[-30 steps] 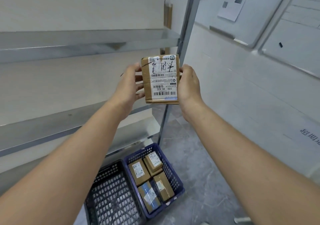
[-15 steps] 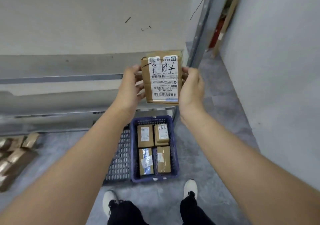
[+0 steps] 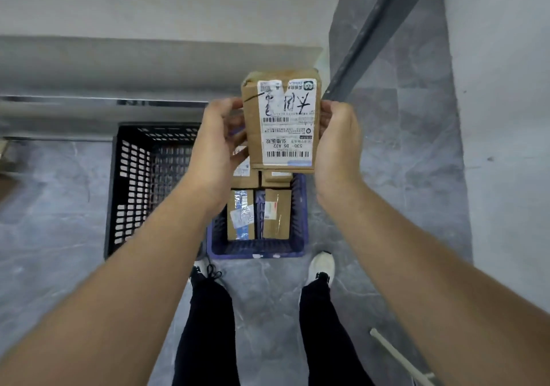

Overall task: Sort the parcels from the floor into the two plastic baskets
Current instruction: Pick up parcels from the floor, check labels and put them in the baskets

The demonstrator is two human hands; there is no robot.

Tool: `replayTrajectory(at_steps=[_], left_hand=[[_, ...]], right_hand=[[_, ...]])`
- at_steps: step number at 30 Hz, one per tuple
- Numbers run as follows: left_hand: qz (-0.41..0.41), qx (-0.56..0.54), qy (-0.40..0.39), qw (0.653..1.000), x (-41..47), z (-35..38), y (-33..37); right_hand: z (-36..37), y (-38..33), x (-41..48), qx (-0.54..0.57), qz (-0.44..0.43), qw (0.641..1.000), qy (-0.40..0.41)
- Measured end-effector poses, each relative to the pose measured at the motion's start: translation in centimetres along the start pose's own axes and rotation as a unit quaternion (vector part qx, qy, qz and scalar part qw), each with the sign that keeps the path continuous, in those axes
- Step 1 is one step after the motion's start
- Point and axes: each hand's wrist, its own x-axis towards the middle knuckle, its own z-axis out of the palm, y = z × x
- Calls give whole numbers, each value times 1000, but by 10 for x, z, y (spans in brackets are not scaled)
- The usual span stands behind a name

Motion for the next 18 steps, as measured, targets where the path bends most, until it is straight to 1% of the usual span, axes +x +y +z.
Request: replayTrajectory(at_steps=[3,6,9,11,14,18], left_hand=[[-35,7,11,999,29,-13,-47],[-63,18,14,998,47,-25,-97],[-108,25,39,993,62,-33,-144],[-130,31,56,989,72,-37,-171],[-163,38,68,984,87,-42,-206],[-197,74,66,975,101,-46,-248]], right_hand=[[1,53,21,-31,24,999,-24],[-6,103,38,-44,56,997,-13],[-11,149,50,-47,103,993,-20],[-13,179,56,-36,146,988,-30],[-17,224,66,-29,187,981,-32],[-24,276,79,-69,213,974,-45]])
